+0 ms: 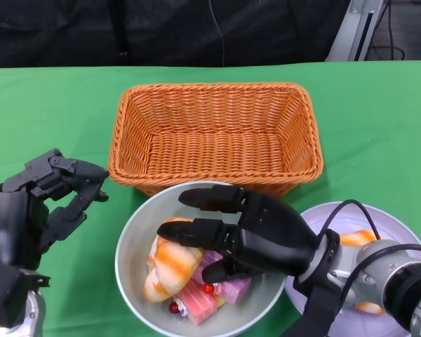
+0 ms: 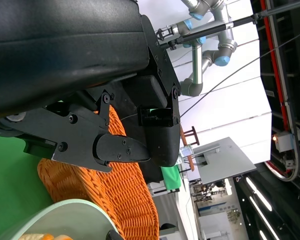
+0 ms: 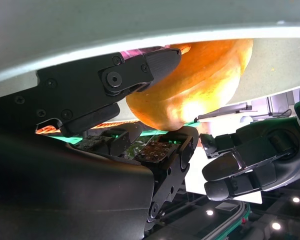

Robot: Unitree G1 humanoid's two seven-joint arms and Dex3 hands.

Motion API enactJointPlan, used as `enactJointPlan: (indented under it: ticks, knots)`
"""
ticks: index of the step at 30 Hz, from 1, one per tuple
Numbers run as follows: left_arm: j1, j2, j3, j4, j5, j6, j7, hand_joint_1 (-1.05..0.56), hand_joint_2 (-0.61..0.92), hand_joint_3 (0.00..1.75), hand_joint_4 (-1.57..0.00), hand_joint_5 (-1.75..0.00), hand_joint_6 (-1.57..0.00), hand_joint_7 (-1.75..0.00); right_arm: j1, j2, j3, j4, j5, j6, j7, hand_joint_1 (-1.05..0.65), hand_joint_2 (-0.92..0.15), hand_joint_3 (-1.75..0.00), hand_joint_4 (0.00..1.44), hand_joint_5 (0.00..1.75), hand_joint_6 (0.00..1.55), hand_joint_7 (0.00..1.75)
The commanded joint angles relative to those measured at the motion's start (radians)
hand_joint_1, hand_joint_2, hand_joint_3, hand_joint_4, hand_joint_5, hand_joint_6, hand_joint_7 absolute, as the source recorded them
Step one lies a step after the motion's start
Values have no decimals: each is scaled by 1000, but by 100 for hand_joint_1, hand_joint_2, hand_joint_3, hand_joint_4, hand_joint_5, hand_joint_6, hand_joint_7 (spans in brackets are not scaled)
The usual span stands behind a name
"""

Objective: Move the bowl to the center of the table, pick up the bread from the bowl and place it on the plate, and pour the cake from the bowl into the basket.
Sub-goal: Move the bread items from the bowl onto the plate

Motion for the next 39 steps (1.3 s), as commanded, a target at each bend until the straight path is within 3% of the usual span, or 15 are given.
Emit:
enactJointPlan:
  ticks: [1,39]
  knots:
    - [-7,20,10,6,-20,-6,-12,-23,92,27,-84,-128,-96,-90,-14,0,-2,6,11,1,-14,-70,-88,0,83,2,63,0]
    - [-18,11,18,15,-13,-9,5,-21,92,28,-86,-127,-98,-88,-9,15,16,3,0,4,-33,-74,-86,0,84,2,62,1]
